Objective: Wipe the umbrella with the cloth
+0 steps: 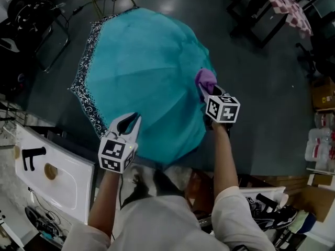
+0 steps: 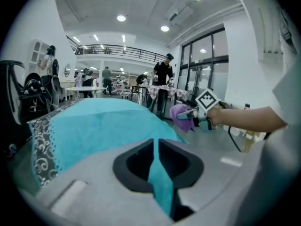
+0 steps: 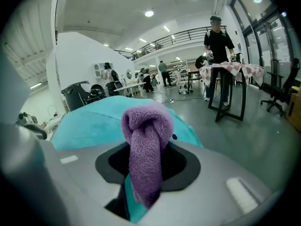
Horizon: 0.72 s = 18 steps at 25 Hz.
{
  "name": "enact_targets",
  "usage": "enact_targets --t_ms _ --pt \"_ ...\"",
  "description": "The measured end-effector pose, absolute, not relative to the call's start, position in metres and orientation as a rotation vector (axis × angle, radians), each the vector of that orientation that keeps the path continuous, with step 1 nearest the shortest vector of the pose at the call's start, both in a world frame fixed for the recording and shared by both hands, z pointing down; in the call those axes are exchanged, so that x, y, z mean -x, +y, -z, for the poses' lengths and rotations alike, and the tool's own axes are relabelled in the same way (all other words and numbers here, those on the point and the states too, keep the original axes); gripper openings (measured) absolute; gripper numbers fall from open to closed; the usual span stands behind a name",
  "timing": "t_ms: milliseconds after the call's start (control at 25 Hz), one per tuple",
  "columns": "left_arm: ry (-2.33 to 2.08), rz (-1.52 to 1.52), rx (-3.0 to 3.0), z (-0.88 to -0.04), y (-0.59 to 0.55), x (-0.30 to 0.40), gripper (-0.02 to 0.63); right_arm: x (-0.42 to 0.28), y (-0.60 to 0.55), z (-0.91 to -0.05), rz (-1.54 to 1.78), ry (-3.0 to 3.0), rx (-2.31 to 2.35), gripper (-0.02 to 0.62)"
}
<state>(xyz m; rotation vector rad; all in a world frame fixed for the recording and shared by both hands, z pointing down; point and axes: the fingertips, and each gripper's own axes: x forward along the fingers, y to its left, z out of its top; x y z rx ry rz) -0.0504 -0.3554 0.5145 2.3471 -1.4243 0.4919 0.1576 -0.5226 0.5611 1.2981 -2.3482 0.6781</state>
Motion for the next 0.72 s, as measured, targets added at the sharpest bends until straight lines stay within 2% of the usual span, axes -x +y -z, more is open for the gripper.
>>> enact_targets --t_ms 160,440,720 --pt "-1.410 -0.477 -2.388 -0.508 -0.392 0.023 0.002 -0.170 -0.541 -0.580 -0.685 -2.331 -1.292 0.143" --pt "-1.432 -0.460 -2.380 -0.503 -0.430 0.005 0.002 -0.177 -0.563 -0.609 -0.674 -2.284 -1.265 0.143" --pt "-1.448 -0.448 -2.396 -0.496 -0.437 0.003 0.002 -0.155 -0.549 -0.620 -0.689 -2.299 -1.151 0.143"
